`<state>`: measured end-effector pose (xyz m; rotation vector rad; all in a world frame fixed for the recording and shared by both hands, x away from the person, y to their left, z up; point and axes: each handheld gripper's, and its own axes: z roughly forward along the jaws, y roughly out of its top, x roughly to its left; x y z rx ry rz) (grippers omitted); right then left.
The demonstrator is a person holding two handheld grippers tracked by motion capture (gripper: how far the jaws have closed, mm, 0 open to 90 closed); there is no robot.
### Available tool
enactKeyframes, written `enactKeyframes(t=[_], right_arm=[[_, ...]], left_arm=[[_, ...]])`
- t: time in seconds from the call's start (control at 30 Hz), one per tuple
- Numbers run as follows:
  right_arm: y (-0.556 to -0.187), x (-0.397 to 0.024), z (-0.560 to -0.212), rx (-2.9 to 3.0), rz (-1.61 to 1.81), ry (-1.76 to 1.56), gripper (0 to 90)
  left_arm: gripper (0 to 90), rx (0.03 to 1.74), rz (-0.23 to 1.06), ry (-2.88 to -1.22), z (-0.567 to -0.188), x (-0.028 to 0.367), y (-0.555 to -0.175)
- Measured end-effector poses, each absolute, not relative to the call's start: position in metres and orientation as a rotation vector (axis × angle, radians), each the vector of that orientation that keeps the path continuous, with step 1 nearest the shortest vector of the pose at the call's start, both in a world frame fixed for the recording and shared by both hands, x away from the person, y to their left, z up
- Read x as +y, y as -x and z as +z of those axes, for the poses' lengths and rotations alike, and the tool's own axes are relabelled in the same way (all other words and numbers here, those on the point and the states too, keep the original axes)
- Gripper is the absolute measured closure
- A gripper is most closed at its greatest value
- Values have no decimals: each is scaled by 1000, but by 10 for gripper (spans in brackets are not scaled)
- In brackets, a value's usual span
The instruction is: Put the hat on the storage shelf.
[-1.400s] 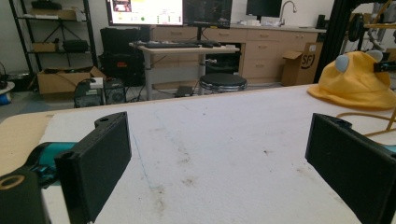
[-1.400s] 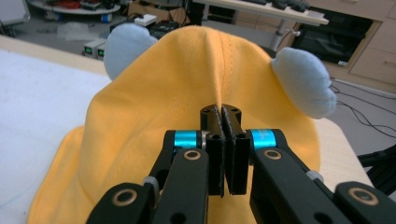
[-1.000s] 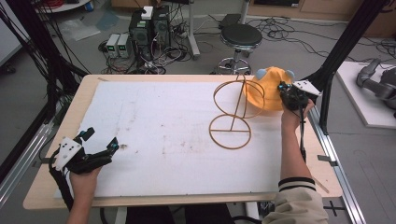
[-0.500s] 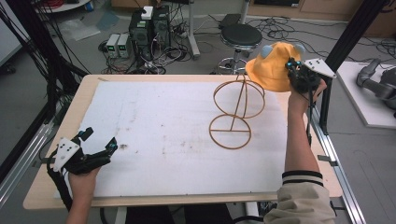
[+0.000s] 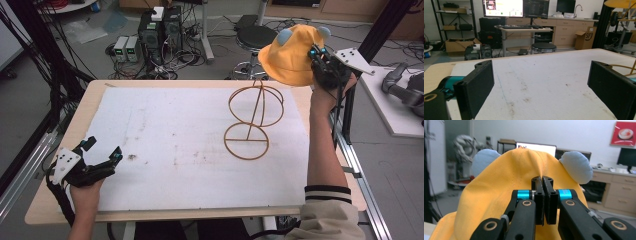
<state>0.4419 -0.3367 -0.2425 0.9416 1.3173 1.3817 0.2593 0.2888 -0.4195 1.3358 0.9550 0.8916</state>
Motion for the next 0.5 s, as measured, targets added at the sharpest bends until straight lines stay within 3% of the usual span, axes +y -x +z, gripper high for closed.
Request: enactKeyframes(t=[0.5], right_arm=[[-396, -306, -222, 1361, 1509, -817, 893]], left_arm=[[74, 961, 906, -1315, -417, 294, -256]])
